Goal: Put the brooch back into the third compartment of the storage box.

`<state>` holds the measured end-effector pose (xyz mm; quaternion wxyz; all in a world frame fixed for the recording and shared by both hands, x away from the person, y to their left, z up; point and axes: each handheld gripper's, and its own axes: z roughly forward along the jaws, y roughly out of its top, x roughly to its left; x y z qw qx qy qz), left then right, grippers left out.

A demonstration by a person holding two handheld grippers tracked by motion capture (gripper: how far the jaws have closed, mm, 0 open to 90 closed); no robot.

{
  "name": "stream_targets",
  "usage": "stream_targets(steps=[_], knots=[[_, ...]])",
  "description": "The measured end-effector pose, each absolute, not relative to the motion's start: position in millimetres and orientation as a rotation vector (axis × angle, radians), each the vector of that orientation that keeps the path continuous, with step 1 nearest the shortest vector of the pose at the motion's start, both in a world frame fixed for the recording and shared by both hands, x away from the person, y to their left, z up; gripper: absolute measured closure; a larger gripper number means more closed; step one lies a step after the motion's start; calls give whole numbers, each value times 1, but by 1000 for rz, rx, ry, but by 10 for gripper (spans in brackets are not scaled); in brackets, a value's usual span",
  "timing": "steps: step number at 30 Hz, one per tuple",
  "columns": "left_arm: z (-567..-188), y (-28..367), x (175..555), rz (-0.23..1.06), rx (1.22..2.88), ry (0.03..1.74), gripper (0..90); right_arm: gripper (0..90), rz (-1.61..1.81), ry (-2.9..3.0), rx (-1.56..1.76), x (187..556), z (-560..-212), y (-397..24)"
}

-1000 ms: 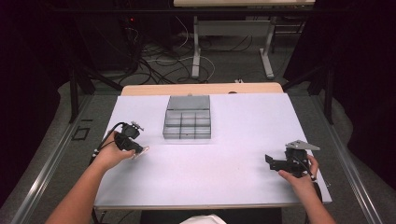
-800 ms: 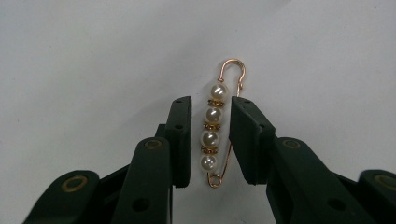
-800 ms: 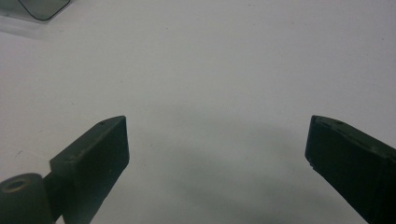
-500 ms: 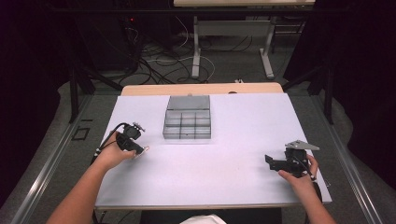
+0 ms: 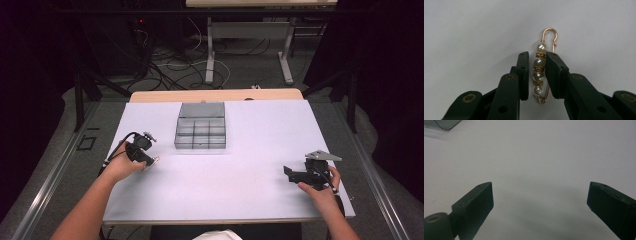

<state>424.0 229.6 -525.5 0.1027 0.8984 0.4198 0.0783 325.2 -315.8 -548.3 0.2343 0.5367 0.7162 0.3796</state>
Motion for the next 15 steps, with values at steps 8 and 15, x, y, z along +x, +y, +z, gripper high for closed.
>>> stream_targets(steps=[8, 15], knots=[[-526, 228, 424, 220, 2656, 1232, 787, 67, 1042, 1968, 1471, 325, -548, -316], [-526, 229, 424, 215, 2657, 1231, 795, 68, 1042, 1967, 1472, 326, -549, -316]])
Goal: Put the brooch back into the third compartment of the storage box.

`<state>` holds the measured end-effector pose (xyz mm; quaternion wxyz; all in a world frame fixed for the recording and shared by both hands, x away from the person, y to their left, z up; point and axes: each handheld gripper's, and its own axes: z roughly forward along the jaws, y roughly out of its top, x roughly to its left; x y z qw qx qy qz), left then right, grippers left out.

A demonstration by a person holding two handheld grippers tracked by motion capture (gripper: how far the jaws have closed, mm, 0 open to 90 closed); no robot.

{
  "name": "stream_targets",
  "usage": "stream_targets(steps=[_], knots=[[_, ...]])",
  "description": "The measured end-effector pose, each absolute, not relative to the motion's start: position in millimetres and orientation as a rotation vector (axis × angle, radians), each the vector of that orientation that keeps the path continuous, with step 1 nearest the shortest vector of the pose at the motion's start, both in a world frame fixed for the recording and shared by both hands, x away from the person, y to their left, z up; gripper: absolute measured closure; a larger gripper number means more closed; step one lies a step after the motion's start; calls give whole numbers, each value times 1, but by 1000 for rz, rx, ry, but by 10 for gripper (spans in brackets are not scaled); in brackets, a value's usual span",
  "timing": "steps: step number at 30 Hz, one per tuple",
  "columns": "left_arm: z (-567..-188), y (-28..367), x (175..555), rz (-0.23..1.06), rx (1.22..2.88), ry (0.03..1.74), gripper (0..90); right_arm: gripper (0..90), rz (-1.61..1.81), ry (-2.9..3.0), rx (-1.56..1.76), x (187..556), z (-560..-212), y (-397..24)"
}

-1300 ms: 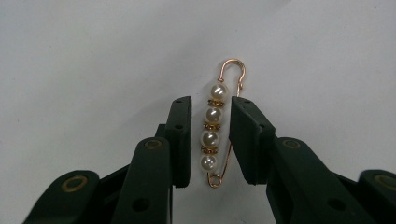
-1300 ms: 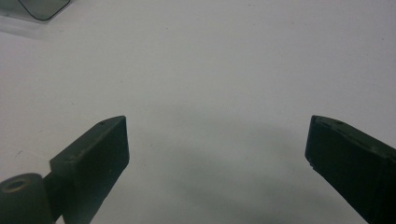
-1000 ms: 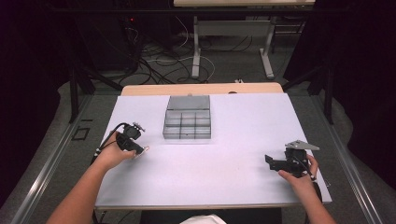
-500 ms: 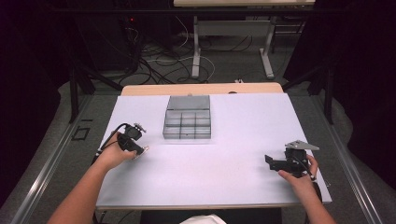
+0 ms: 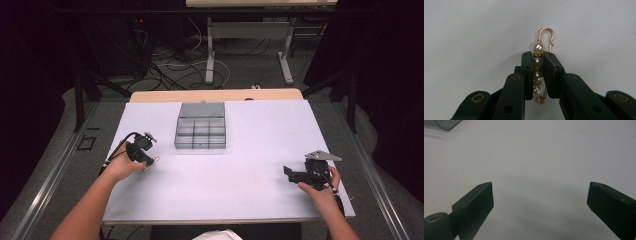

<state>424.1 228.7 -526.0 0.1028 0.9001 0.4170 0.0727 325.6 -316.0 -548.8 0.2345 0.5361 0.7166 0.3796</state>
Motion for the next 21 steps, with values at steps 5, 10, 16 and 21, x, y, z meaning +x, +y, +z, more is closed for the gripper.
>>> stream_targets(steps=[5, 10, 16, 21], knots=[[-526, 229, 424, 216, 2654, 1234, 796, 68, 1041, 1965, 1470, 325, -549, -316], [-525, 230, 425, 207, 2652, 1234, 796, 68, 1034, 1972, 1465, 326, -549, -316], [-525, 230, 424, 207, 2651, 1233, 797, 68, 1035, 1968, 1469, 326, -549, -316], [-524, 230, 424, 208, 2642, 1232, 798, 69, 1038, 1965, 1471, 325, -549, -316]])
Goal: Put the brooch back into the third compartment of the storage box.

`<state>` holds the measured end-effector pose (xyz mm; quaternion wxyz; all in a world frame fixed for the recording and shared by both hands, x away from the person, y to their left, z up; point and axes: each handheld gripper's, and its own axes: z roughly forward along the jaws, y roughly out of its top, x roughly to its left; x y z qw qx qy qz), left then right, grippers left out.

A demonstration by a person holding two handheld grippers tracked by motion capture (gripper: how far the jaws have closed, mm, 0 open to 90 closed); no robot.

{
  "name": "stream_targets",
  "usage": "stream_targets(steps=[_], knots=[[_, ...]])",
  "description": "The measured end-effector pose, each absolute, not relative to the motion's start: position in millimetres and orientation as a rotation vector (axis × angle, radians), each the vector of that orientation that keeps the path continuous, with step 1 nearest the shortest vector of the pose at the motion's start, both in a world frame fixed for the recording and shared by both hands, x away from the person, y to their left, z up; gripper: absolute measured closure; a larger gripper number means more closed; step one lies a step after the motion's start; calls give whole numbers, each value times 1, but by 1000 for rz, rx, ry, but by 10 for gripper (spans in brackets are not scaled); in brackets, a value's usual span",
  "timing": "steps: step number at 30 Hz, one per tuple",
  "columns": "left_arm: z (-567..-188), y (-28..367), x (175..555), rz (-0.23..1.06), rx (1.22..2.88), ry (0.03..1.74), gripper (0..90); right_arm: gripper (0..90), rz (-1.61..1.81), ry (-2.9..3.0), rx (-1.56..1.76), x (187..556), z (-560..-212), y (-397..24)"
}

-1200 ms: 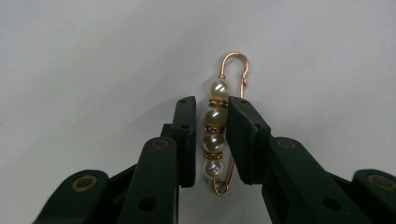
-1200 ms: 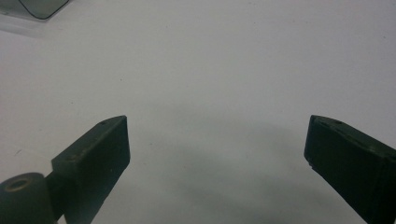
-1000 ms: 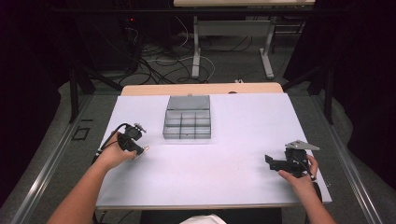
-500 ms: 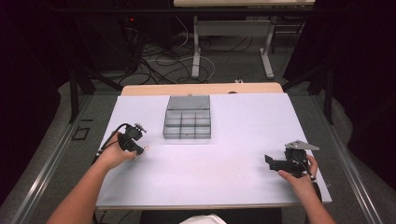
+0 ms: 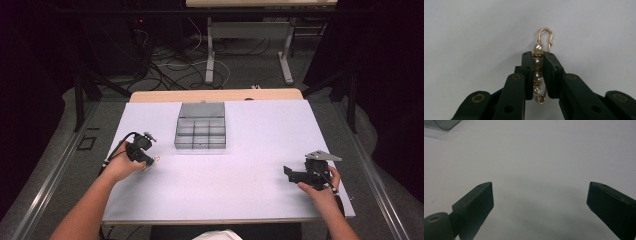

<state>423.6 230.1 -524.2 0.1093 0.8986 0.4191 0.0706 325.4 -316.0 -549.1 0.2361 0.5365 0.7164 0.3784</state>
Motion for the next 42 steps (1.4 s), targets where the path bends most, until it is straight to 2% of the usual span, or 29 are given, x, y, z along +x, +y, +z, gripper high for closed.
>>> stream_targets(steps=[42], knots=[[-502, 238, 420, 371, 2450, 1235, 798, 69, 1042, 1962, 1470, 325, -549, -315]])
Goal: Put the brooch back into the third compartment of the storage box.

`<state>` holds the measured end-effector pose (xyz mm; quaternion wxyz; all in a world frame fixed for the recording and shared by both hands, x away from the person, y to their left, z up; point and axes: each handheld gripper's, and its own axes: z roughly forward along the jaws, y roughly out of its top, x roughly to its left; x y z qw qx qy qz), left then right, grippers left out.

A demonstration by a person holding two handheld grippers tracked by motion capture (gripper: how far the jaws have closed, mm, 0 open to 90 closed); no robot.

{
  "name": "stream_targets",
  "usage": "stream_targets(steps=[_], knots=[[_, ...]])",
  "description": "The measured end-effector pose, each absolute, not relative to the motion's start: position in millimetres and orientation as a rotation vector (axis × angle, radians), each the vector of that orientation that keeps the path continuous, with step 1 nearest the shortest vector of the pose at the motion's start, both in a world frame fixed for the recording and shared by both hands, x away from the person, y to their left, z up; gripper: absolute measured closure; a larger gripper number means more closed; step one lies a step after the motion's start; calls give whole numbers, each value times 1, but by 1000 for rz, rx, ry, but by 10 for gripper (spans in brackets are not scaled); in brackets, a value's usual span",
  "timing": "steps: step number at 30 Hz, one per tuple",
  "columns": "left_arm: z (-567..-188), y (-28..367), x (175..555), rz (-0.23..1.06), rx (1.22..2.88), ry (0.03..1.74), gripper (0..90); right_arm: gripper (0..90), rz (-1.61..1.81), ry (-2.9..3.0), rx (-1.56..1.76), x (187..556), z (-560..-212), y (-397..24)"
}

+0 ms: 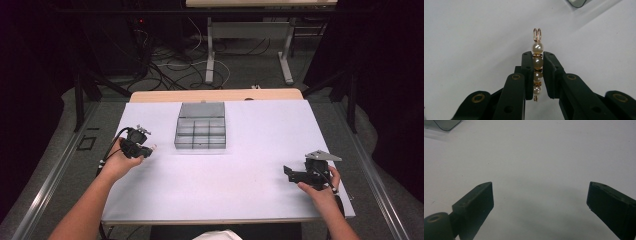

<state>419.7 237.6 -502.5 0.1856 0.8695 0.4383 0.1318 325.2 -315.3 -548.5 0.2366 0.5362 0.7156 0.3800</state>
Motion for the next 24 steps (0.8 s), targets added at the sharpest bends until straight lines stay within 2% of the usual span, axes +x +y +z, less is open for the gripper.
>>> stream_targets(steps=[24], knots=[[-487, 217, 413, 437, 2349, 1158, 798, 69, 1043, 1958, 1466, 325, -548, -316]])
